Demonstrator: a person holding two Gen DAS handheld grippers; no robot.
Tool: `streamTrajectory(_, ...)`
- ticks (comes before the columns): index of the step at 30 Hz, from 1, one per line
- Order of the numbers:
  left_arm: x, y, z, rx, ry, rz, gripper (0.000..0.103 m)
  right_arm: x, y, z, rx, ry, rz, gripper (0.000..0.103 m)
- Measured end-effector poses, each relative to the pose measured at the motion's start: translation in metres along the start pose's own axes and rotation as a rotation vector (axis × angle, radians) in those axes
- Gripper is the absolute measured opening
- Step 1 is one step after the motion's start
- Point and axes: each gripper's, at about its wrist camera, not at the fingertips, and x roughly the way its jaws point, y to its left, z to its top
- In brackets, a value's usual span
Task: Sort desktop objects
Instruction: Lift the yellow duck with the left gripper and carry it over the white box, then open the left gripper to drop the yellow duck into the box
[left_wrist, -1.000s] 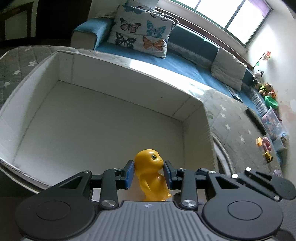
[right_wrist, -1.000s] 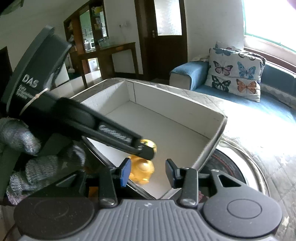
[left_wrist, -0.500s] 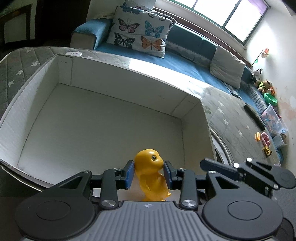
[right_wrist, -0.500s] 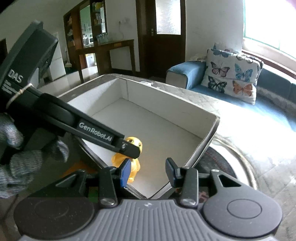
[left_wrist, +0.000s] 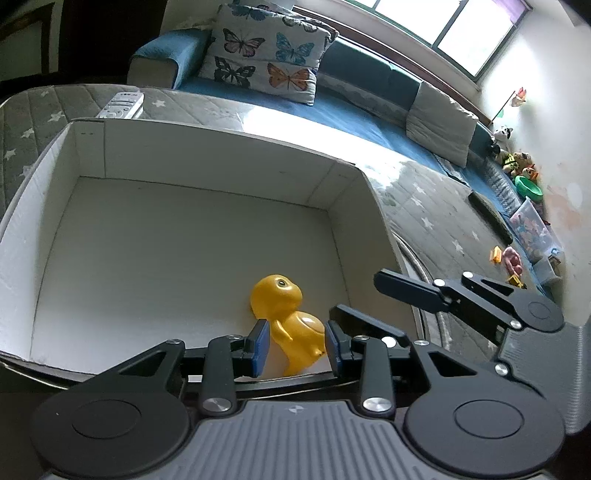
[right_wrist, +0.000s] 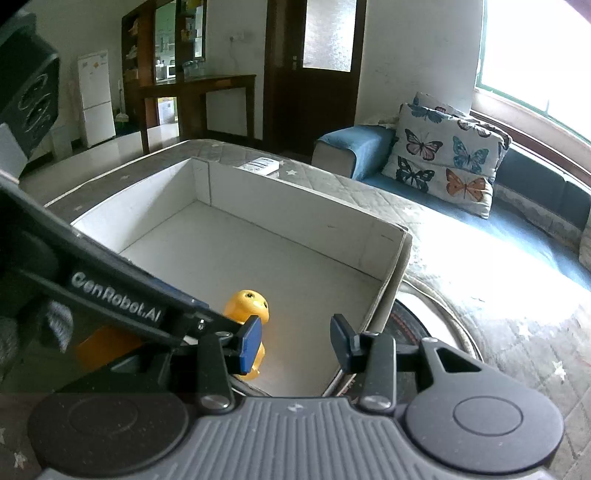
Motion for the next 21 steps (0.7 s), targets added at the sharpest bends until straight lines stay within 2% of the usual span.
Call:
streamTrajectory(5, -0.006, -0.002, -0.003, -0.003, -0.023, 0.010, 0.035, -0.012, -0.002, -0.001, 0.027, -0.027, 0.024, 0.043)
streamTrajectory(6, -0.008, -0.003, -0.004, 0.002, -0.035, 0.016, 0.035, -0.016, -0.002, -0.001, 0.031, -0.037, 0.027, 0.047)
streamTrajectory(14, -0.031, -0.017, -0.019, 0.048, -0.115, 0.055, 0.035, -0.055, 0.003, -0.007, 0.033, -0.103, 0.029, 0.056)
streamTrajectory(16, -0.036, -0.021, -0.024, 0.059, -0.131, 0.061, 0.035, -0.063, 0.006, -0.012, 0.034, -0.112, 0.034, 0.066)
streamTrajectory(21, -0.048, -0.030, -0.039, 0.080, -0.162, 0.073, 0.035, -0.086, 0.014, -0.030, 0.040, -0.126, 0.048, 0.069)
